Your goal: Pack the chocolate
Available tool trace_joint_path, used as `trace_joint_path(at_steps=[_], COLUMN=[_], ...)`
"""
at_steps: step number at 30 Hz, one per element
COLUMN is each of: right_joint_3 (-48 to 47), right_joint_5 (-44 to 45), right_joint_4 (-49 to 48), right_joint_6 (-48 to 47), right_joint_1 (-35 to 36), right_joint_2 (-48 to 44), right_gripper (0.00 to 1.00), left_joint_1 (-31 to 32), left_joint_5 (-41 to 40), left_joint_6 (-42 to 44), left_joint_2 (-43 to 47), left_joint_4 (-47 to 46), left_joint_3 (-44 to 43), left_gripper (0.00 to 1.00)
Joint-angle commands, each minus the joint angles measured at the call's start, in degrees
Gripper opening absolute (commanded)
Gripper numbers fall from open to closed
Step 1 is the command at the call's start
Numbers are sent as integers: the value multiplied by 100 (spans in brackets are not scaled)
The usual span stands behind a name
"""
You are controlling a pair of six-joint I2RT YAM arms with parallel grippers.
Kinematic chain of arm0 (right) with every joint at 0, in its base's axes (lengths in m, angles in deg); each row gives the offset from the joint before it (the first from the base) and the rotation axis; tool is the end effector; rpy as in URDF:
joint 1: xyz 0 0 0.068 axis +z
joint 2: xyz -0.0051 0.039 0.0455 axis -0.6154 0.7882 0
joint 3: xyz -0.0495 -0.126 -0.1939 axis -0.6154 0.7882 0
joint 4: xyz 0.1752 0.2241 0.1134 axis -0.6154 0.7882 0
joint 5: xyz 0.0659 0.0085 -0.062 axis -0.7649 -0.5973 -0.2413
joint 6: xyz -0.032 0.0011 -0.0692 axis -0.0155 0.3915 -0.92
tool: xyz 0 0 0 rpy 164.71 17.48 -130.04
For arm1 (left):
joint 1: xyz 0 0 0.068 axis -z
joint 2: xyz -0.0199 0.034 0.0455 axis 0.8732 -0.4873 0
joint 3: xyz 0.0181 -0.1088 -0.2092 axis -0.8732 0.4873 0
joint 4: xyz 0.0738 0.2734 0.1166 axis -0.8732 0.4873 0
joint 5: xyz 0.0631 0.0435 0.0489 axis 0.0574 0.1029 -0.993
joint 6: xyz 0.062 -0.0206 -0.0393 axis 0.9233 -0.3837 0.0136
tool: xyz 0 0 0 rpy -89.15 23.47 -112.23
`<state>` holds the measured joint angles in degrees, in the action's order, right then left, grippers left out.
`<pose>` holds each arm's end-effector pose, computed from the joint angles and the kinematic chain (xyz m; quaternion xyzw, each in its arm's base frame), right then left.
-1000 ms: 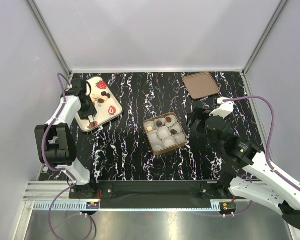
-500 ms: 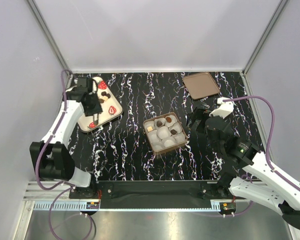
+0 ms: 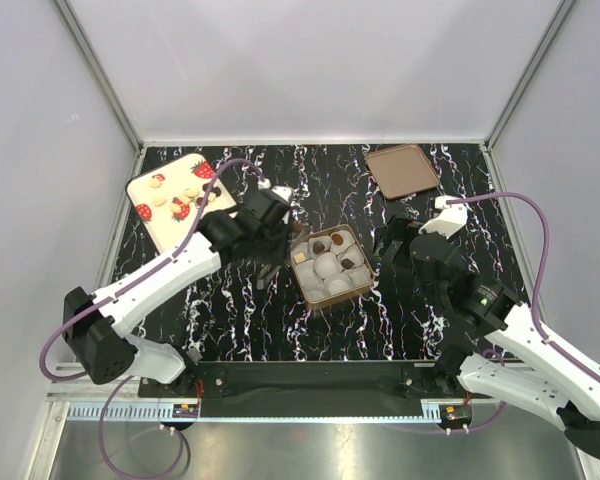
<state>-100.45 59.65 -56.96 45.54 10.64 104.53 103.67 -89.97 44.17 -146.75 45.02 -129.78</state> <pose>0.2022 0.1653 0.3202 0.0888 0.8002 0.1178 0.5813 0.2639 -0.2345 0.2535 0.0970 0.9479 -0.1306 0.2738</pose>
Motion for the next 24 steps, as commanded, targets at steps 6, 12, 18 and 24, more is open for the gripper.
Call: trace_joint_path(at_steps=[6, 12, 18, 24], right_joint_3=[-97, -71, -62, -44], right_joint_5=[170, 205, 232, 214], right_joint_4=[41, 111, 138, 120], right_joint_6=[175, 166, 148, 157], right_joint_1=[-37, -37, -37, -37], right_joint_2=[-141, -238, -317, -326], right_gripper=[100, 100, 100, 100], left_joint_1=[1069, 1421, 1553, 1579], left_joint_5=[-410, -561, -674, -754], left_joint_6=[-686, -836, -880, -863], left_joint_2=[-530, -838, -988, -970], left_joint_4=[-237, -210, -70, 28], left_joint_3=[-402, -613, -710, -658], left_gripper=[37, 37, 37, 37])
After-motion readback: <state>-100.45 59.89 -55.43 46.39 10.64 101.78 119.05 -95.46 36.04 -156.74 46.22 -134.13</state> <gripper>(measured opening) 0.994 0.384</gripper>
